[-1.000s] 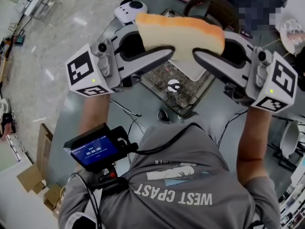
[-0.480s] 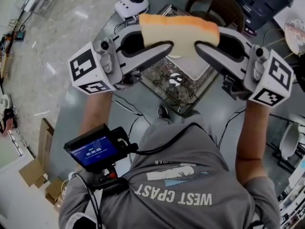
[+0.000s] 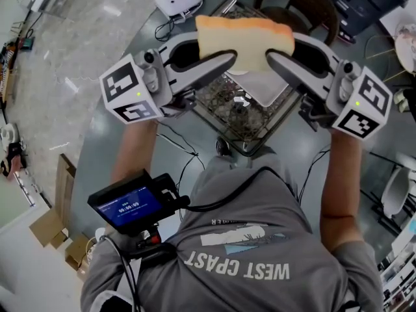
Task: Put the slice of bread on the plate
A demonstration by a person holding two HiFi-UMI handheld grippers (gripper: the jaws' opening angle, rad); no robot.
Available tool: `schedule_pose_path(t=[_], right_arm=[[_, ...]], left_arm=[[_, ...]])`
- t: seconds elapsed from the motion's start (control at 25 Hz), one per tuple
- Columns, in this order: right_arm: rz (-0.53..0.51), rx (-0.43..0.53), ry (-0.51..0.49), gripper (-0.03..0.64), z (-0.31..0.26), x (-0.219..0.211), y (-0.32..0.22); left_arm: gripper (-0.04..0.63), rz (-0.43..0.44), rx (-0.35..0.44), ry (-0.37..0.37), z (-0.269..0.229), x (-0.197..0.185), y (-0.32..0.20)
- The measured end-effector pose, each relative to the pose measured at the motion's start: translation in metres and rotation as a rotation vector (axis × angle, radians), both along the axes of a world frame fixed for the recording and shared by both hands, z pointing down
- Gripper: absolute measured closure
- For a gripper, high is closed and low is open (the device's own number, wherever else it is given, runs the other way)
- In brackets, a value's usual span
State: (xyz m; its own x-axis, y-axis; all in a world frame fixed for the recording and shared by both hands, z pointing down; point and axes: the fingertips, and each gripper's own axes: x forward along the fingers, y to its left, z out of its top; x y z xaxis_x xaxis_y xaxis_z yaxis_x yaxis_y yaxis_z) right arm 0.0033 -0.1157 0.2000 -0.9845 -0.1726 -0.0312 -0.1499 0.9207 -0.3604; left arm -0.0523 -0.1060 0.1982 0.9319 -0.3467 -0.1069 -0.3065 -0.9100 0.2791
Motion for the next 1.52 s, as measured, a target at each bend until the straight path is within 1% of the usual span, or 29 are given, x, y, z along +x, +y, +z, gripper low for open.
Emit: schedule_pose_path(t=[0.28, 0.64, 0.84, 0.96, 1.04, 1.2, 1.36, 1.52], right_arm=[[0.072, -0.105, 0.059, 0.497, 0.039, -0.003, -0.034], [0.052, -0.214, 0.11, 0.497, 0.096, -0.024, -0.051], [0.041, -0.278, 0.149, 0.497, 0.147, -0.009, -0.074], [0.036, -0.336, 0.172, 0.497, 0.178, -0.009, -0.073], [0.018, -0.392, 0.162, 0.497, 0.19, -0.009, -0.073], [-0.036, -0.533, 0.088, 0.497, 0.209, 0.0, -0.078], [-0.058, -0.607, 0.073, 0.499, 0.244, 0.0, -0.077], [-0.065, -0.653, 0.093, 0.5, 0.26, -0.004, -0.07]], left_arm=[[0.499, -0.073, -0.117, -0.005, 0.037, -0.001, -0.035], [0.499, -0.144, -0.266, -0.026, 0.099, -0.021, -0.051], [0.497, -0.162, -0.364, -0.039, 0.156, -0.003, -0.075], [0.497, -0.167, -0.425, -0.037, 0.185, -0.004, -0.073], [0.494, -0.166, -0.47, -0.008, 0.197, -0.004, -0.073], [0.492, -0.148, -0.578, 0.116, 0.218, -0.001, -0.073], [0.492, -0.161, -0.629, 0.137, 0.256, -0.006, -0.071], [0.492, -0.166, -0.677, 0.141, 0.273, -0.009, -0.063]])
